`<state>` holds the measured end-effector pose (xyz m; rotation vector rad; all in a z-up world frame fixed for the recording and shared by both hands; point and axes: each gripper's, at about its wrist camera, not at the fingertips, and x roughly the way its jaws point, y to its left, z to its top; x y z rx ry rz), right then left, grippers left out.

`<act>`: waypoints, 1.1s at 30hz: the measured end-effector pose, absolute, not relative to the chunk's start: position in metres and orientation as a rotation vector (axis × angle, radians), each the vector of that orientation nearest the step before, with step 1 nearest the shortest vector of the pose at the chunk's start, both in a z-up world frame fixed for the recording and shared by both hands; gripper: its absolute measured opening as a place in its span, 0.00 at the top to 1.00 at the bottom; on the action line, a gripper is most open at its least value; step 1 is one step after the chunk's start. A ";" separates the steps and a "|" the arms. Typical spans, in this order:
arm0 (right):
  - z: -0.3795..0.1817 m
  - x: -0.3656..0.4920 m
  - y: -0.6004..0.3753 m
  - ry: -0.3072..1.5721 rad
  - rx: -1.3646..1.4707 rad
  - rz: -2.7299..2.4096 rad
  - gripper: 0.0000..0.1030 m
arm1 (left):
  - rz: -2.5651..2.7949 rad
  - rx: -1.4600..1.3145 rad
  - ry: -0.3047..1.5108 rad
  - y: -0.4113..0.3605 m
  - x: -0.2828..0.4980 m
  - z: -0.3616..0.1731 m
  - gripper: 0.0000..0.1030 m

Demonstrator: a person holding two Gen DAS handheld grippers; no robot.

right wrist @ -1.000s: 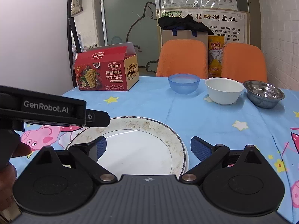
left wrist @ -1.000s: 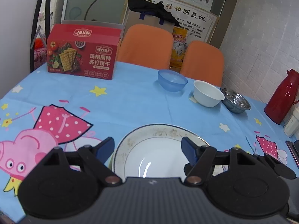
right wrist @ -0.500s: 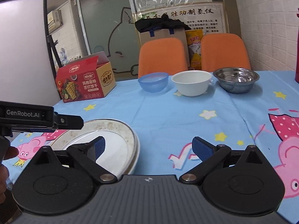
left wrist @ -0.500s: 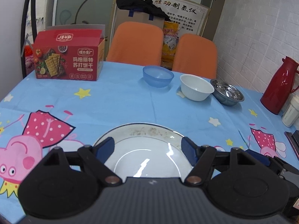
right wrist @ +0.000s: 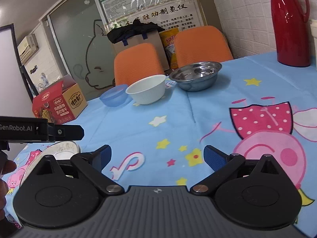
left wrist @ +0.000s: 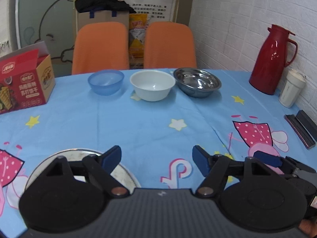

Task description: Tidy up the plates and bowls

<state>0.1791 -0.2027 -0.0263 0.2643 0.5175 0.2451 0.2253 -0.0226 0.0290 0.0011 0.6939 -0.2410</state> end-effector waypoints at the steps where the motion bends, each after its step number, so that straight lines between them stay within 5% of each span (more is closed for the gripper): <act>1: -0.026 0.182 -0.210 0.518 0.267 0.235 0.00 | -0.257 0.019 0.696 -0.028 0.230 0.030 0.31; 18: 0.027 0.339 -0.290 0.443 0.129 0.127 0.00 | -0.376 -0.031 0.624 -0.077 0.433 0.068 0.30; 33: -0.026 0.443 -0.291 0.616 0.176 0.095 0.00 | -0.463 -0.006 0.831 -0.118 0.557 0.006 0.30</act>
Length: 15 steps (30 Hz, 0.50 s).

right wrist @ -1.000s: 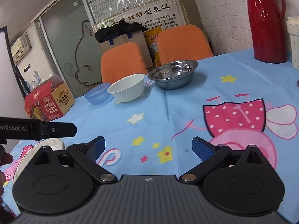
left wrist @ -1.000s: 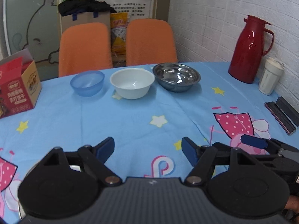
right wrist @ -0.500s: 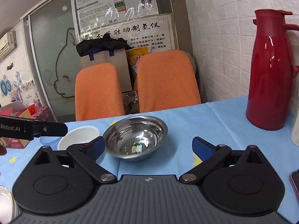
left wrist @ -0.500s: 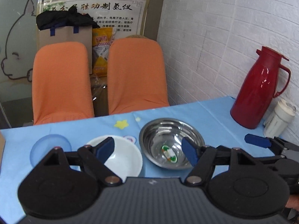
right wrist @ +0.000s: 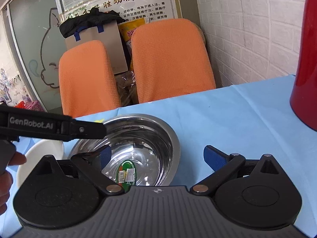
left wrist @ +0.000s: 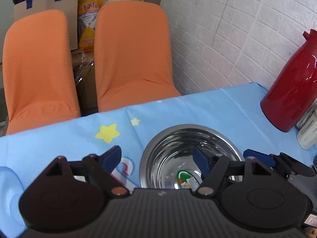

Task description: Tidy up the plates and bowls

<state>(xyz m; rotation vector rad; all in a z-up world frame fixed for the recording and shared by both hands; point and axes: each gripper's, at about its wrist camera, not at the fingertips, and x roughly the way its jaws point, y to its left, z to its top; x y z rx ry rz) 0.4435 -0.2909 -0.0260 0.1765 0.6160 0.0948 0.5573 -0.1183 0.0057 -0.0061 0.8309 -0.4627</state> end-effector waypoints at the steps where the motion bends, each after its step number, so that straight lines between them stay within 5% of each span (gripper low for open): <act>1: -0.028 0.442 -0.291 0.611 0.184 0.097 0.00 | -0.488 0.001 0.844 -0.120 0.561 0.003 0.30; 15: -0.044 0.443 -0.290 0.616 0.156 0.074 0.00 | -0.480 0.082 0.897 -0.137 0.576 -0.020 0.31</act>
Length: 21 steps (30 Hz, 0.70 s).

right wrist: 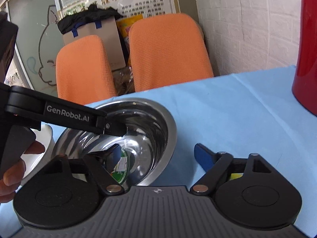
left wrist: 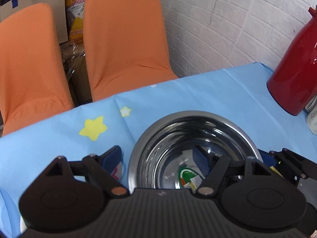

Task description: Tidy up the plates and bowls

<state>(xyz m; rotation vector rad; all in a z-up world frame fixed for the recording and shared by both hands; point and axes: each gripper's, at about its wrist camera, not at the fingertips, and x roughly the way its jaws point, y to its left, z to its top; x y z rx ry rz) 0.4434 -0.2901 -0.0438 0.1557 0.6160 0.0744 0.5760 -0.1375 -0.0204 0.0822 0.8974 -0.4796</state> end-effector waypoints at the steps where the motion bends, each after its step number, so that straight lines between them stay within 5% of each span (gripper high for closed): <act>1: -0.044 0.444 -0.288 0.616 0.135 0.067 0.00 | -0.478 0.096 0.894 -0.139 0.576 -0.021 0.33; 3: -0.043 0.444 -0.287 0.616 0.133 0.076 0.14 | -0.475 0.122 0.892 -0.141 0.575 -0.023 0.41; 5: -0.043 0.445 -0.285 0.617 0.111 0.081 0.29 | -0.482 0.151 0.910 -0.145 0.575 -0.027 0.63; 9: -0.042 0.445 -0.279 0.623 0.091 0.109 0.40 | -0.455 0.167 0.899 -0.148 0.572 -0.026 0.64; 15: -0.031 0.442 -0.282 0.641 0.132 0.118 0.40 | -0.432 0.113 0.922 -0.143 0.558 -0.005 0.65; 21: -0.003 0.409 -0.260 0.582 0.048 0.161 0.22 | -0.420 0.107 0.844 -0.131 0.509 0.038 0.63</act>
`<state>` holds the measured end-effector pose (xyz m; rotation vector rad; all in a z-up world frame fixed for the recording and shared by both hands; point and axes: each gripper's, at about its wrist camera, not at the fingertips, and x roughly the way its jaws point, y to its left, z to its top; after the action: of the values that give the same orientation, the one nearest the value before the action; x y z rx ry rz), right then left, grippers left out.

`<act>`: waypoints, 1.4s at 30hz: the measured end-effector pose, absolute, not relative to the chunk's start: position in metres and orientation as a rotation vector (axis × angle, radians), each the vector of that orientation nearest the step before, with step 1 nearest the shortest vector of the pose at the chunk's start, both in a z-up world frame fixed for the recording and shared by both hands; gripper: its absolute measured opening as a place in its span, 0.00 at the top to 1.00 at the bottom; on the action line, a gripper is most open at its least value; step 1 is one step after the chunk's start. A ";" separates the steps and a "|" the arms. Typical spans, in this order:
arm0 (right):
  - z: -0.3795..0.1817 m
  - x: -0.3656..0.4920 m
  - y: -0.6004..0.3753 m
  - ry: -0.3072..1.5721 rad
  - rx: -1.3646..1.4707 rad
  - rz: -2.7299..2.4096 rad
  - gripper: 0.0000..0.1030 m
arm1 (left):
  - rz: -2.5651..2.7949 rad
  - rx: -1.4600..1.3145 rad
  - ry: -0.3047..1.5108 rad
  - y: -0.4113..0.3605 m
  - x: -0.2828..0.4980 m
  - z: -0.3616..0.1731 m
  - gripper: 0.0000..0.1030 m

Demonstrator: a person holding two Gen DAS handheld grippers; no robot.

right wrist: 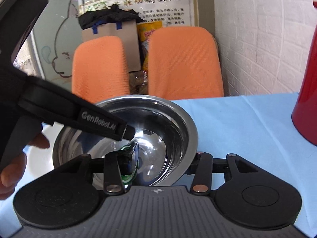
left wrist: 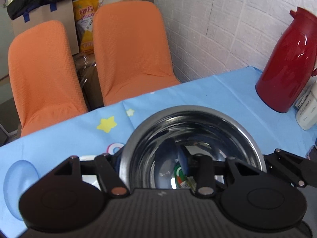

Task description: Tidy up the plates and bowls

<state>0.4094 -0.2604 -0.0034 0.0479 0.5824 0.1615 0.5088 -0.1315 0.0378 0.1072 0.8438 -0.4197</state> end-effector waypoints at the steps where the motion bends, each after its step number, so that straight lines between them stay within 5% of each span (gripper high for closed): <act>1: 0.001 0.401 -0.256 0.571 0.041 0.173 0.19 | -0.420 0.098 0.839 -0.130 0.501 0.042 0.63; 18: 0.000 0.235 -0.236 0.604 0.094 0.169 0.07 | -0.496 0.087 0.873 -0.104 0.317 0.015 0.59; 31: -0.034 0.205 -0.208 0.676 0.083 0.198 0.06 | -0.466 0.041 0.923 -0.080 0.285 -0.021 0.57; 34: -0.041 0.198 -0.205 0.660 0.067 0.202 0.01 | -0.465 0.053 0.906 -0.082 0.283 -0.025 0.49; 37: -0.044 0.192 -0.206 0.663 0.073 0.221 0.00 | -0.459 0.065 0.885 -0.083 0.279 -0.022 0.30; 42: -0.035 0.175 -0.224 0.592 0.152 0.183 0.00 | -0.414 0.098 0.750 -0.069 0.267 0.007 0.29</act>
<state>0.1750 -0.2238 -0.0353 0.1521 0.5921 0.1828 0.2666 -0.0694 0.0075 0.0983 0.7505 -0.4136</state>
